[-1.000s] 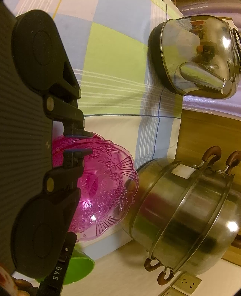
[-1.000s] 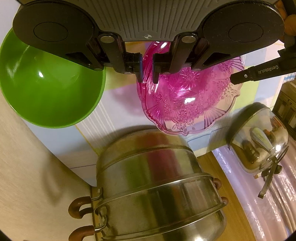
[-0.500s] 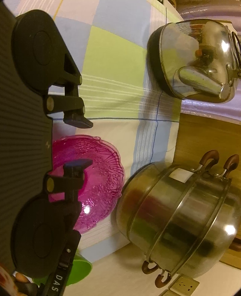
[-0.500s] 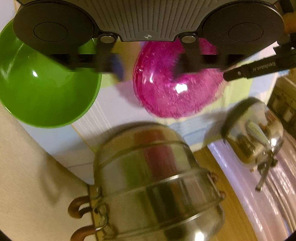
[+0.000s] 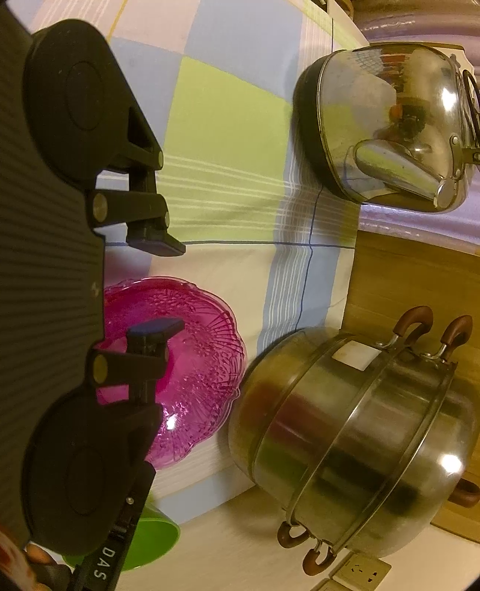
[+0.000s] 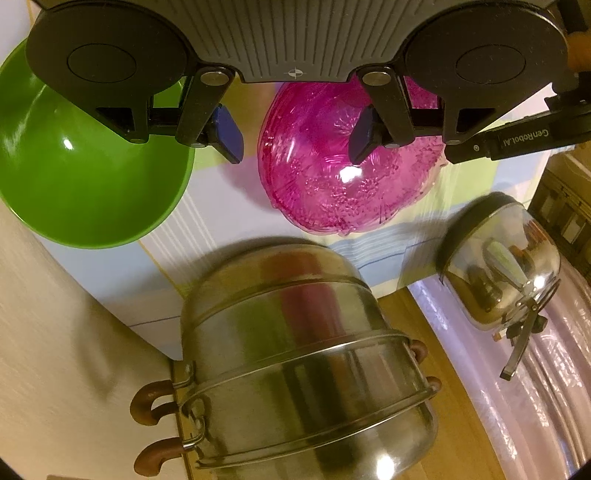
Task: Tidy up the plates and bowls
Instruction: 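Lower the pink dish and open left tool while right tool releases its dish, then move both open tools back toward the orange plastic bowl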
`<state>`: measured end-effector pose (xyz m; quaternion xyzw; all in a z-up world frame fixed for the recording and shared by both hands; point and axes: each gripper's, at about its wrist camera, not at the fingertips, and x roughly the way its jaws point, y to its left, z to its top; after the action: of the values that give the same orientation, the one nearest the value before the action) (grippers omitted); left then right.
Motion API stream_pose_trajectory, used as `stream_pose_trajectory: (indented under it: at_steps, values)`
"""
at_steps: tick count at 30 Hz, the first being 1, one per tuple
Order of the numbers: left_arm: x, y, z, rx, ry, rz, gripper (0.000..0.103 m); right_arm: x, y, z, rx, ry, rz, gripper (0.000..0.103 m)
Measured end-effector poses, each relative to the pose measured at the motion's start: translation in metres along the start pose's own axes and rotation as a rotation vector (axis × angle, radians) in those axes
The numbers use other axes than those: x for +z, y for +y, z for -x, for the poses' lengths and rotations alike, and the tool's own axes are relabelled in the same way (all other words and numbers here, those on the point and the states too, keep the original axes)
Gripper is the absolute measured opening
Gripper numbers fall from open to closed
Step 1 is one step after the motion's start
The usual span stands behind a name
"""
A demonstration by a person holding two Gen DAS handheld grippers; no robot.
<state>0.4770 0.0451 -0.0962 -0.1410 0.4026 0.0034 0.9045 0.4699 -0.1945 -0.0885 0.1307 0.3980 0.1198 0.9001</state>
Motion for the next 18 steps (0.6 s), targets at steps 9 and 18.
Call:
stream_pose_trajectory:
  at_steps: [9, 18]
  values:
    - [0.003, -0.001, 0.010, -0.007, -0.003, -0.006, 0.033, 0.003, 0.001, 0.011, 0.009, -0.022, 0.001, 0.063]
    - [0.005, -0.005, 0.040, -0.031, -0.018, -0.024, 0.038, 0.006, 0.010, 0.039, 0.030, -0.055, 0.011, 0.063]
